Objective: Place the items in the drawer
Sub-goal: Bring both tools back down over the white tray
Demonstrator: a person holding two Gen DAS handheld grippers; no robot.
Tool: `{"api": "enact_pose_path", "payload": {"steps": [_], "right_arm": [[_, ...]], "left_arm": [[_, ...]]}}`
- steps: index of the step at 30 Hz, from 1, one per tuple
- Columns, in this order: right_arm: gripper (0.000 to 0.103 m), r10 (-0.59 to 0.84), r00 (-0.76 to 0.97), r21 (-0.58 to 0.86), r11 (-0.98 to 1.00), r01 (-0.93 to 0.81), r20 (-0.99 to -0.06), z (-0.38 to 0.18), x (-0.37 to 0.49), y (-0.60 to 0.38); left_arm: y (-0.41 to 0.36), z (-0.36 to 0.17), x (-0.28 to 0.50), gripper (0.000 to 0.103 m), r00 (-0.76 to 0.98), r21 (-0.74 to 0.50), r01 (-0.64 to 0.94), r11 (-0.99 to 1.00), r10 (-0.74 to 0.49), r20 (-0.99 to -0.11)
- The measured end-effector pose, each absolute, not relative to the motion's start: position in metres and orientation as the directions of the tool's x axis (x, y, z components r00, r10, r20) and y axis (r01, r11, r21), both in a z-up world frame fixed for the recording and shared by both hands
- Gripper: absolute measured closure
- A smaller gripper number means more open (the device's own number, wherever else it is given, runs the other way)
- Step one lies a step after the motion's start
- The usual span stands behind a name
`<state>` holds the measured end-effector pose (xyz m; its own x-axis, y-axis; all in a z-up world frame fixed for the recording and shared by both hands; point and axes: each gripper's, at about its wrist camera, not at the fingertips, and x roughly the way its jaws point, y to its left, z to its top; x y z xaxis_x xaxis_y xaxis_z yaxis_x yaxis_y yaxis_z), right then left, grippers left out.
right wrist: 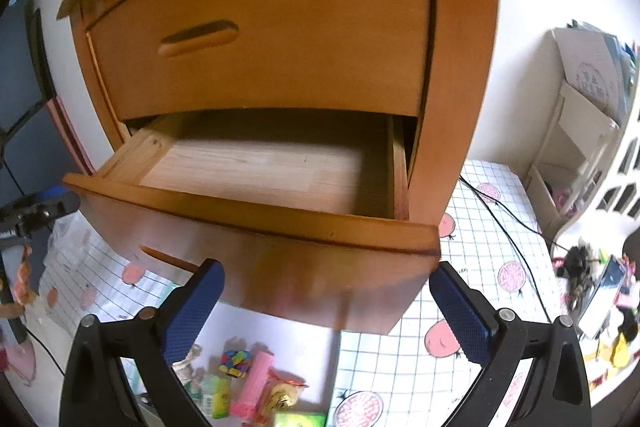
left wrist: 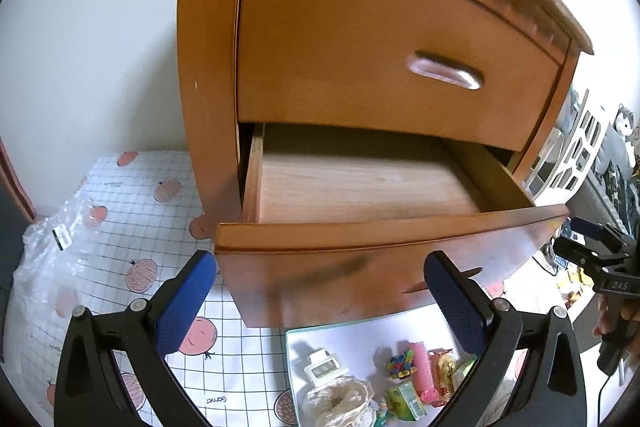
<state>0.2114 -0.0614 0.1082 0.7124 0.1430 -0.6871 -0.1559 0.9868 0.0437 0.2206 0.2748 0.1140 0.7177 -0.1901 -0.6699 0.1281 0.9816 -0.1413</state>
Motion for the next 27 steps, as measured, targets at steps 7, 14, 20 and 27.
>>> {"api": "enact_pose_path", "payload": {"steps": [7,14,20,27], "right_arm": [[0.000,0.134,0.717,0.087,0.991,-0.103,-0.684,0.115,0.182,-0.053],[0.000,0.122,0.647,0.106,0.992,-0.063,-0.752,0.083,0.163,-0.035],[0.000,0.116,0.558,0.118,0.992,-0.033,-0.822,0.039,0.154,-0.020],[0.000,0.112,0.445,0.123,0.992,-0.005,-0.889,-0.012,0.153,-0.015]], "left_arm": [[0.260,0.114,0.187,0.000,0.723,-0.153,0.092,0.984,-0.172,-0.669],[0.254,0.076,0.175,0.000,0.643,-0.216,0.033,0.976,-0.186,-0.743],[0.254,0.036,0.175,0.000,0.568,-0.164,-0.003,0.986,-0.133,-0.812],[0.257,-0.008,0.173,0.000,0.475,-0.147,-0.040,0.988,-0.110,-0.873]]}}
